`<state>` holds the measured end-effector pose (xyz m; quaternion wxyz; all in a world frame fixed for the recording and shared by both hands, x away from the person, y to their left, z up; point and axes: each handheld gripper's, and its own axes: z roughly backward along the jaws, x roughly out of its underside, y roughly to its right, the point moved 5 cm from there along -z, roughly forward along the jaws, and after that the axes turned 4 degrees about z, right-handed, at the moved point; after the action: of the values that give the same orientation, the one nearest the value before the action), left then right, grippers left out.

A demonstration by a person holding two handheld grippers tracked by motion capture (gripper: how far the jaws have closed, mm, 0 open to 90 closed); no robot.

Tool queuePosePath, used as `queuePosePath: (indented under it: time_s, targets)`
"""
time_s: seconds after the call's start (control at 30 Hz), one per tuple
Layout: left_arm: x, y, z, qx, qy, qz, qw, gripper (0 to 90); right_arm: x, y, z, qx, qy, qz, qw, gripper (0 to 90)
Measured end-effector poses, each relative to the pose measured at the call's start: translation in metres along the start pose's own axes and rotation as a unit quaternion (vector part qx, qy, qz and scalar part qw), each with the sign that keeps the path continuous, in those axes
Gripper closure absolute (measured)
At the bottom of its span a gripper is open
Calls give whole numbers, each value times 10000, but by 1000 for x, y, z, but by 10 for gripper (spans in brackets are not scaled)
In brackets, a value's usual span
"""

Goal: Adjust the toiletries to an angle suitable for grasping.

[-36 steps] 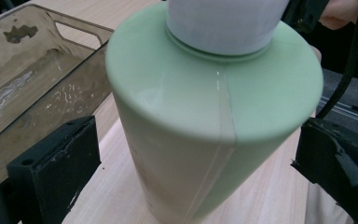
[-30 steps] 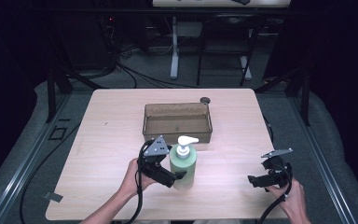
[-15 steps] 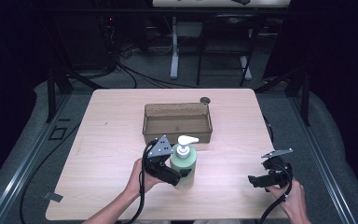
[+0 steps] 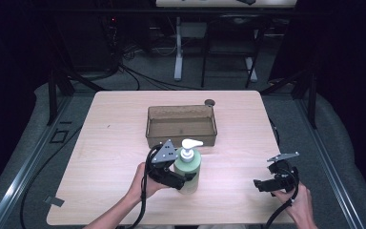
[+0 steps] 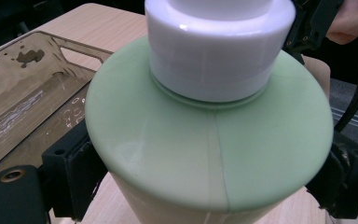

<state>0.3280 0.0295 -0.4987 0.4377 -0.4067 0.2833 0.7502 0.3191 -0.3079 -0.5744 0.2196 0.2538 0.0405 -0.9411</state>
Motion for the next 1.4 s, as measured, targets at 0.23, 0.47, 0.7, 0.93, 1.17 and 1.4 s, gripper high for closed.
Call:
queuePosePath:
  time_s: [0.23,0.47,0.7,0.93,1.17,1.4]
  targets:
    - [1,-3,3,139,-10,-70,9999,121,0,0,-1,-5,-10,-3,10000,17]
    - [4,-9,8,239,-19,-131,9996,121,0,0,-1,-19,-2,2,10000,17]
    - [9,-18,17,240,-30,-102,9997,121,0,-2,-3,-18,-28,40,10000,17]
    - [13,-27,26,205,-37,-95,9997,121,0,-2,-2,-10,-16,44,10000,18]
    - [18,-38,36,141,-24,-52,9999,121,0,-2,-3,-14,47,42,10000,18]
    - [23,-47,47,72,-74,-31,9999,121,0,-3,-2,-18,-15,67,10000,19]
